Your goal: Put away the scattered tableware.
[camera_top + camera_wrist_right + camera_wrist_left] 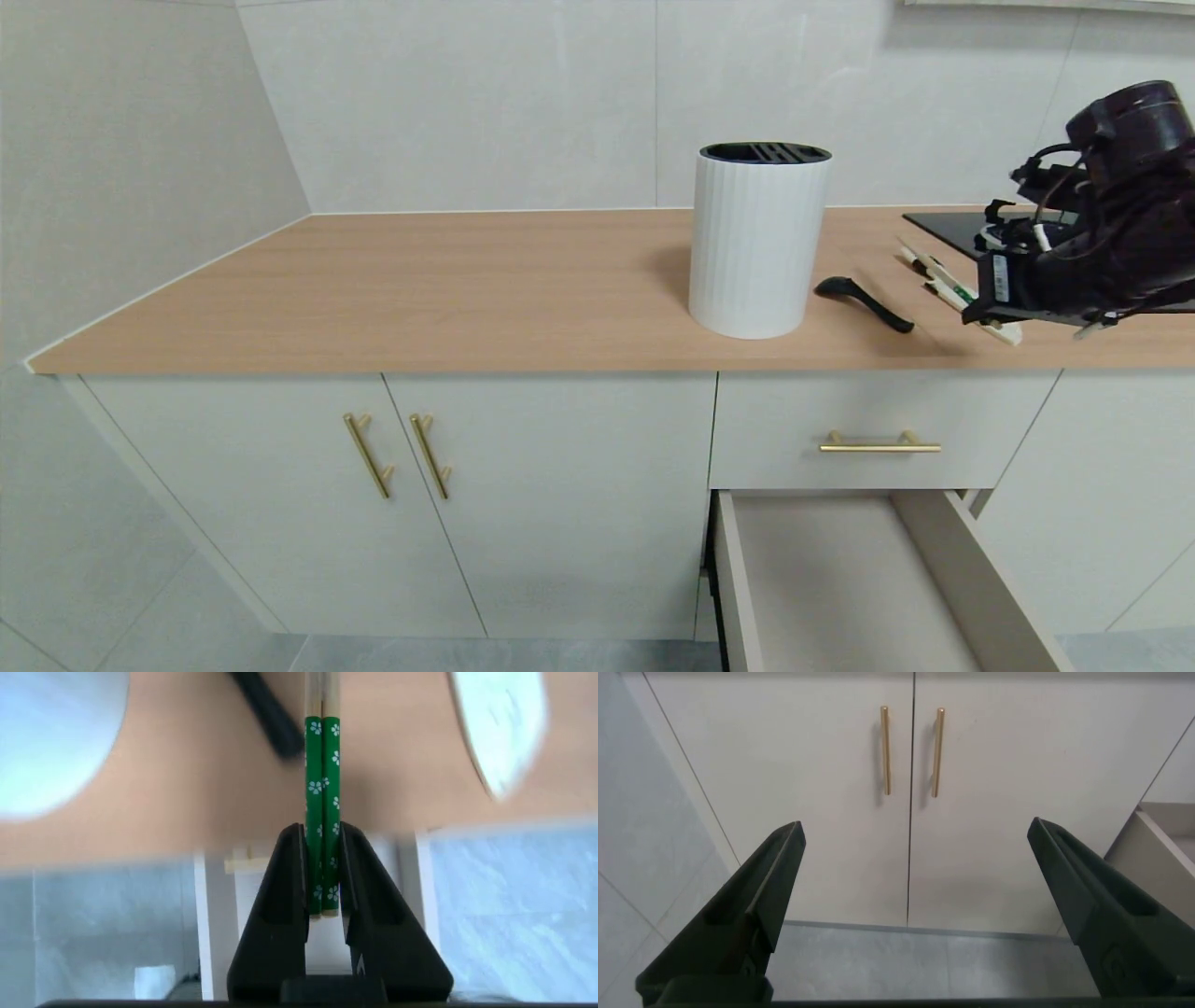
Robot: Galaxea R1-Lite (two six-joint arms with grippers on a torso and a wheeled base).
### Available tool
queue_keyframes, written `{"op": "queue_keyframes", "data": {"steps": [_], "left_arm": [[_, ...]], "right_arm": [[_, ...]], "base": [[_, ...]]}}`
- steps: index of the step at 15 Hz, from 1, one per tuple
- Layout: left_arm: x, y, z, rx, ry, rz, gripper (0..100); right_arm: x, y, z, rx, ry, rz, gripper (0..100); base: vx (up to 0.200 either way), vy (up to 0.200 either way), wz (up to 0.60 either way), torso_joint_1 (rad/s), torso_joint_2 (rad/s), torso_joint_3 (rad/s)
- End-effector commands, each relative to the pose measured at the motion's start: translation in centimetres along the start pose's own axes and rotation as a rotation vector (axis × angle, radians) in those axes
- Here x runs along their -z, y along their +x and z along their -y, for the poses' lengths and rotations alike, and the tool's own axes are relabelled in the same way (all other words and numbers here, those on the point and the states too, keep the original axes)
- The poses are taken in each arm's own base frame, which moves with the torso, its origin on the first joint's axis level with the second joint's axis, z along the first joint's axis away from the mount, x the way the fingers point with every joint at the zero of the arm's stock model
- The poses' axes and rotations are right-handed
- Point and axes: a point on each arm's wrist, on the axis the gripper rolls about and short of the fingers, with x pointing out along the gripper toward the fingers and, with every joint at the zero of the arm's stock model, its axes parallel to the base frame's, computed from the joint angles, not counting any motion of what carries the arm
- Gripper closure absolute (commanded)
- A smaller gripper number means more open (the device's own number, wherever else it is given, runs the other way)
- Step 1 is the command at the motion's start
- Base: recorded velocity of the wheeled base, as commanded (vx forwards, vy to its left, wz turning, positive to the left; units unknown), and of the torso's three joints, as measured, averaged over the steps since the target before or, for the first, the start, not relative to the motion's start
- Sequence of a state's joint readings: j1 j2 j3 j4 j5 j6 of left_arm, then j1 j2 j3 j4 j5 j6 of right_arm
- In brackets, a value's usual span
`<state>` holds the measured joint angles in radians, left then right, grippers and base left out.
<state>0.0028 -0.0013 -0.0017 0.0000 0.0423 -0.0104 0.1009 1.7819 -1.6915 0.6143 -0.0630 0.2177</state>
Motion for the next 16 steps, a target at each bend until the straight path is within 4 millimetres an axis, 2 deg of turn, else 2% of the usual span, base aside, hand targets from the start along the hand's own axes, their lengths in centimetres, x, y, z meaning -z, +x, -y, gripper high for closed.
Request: {"op": "queue_keyframes", "data": {"steps": [1,2,3,4,5,7,8,11,12,13,14,16], "left_arm": [[0.0,0.0,0.0,-0.001,0.0,-0.001,0],[0.0,0.0,0.0,-0.001,0.0,-0.001,0],[0.0,0.0,0.0,-0.001,0.0,-0.001,0],[0.0,0.0,0.0,-0.001,0.0,-0.001,0],[0.0,0.0,0.0,-0.001,0.0,-0.001,0],[0.0,0.0,0.0,-0.001,0.0,0.0,0],[0.0,0.0,0.0,-0.001,0.0,-0.001,0],[0.0,0.0,0.0,-0.001,0.0,-0.001,0],[0.0,0.0,0.0,-0.001,0.0,-0.001,0],[0.0,0.0,0.0,-0.001,0.0,-0.001,0],[0.0,0.0,0.0,-0.001,0.0,-0.001,0],[0.0,0.0,0.0,-0.001,0.0,-0.001,0]], "right_arm": [[3.2,-8.4,1.2,-0.067,0.001,0.075,100],[4.1,-9.6,1.4,-0.095,-0.001,0.08,100],[6.1,-12.4,1.8,-0.163,-0.009,0.092,100],[7.1,-13.2,2.0,-0.183,-0.012,0.085,100],[9.3,-15.1,2.2,-0.205,-0.034,0.027,100],[11.4,-16.0,2.6,-0.208,-0.05,-0.058,100],[13.2,-16.0,2.6,-0.223,-0.086,-0.126,100],[16.6,-13.5,2.5,-0.225,-0.148,-0.284,100],[17.1,-12.5,2.2,-0.234,-0.167,-0.306,100],[17.1,-12.5,2.2,-0.234,-0.167,-0.306,100],[17.7,-10.0,1.9,-0.225,-0.175,-0.35,100],[18.0,-7.5,1.4,-0.201,-0.185,-0.45,100]], "base": [[0.0,0.0,0.0,0.0,0.0,0.0],[0.0,0.0,0.0,0.0,0.0,0.0],[0.0,0.0,0.0,0.0,0.0,0.0],[0.0,0.0,0.0,0.0,0.0,0.0],[0.0,0.0,0.0,0.0,0.0,0.0],[0.0,0.0,0.0,0.0,0.0,0.0],[0.0,0.0,0.0,0.0,0.0,0.0],[0.0,0.0,0.0,0.0,0.0,0.0],[0.0,0.0,0.0,0.0,0.0,0.0],[0.0,0.0,0.0,0.0,0.0,0.0],[0.0,0.0,0.0,0.0,0.0,0.0],[0.0,0.0,0.0,0.0,0.0,0.0]]}}
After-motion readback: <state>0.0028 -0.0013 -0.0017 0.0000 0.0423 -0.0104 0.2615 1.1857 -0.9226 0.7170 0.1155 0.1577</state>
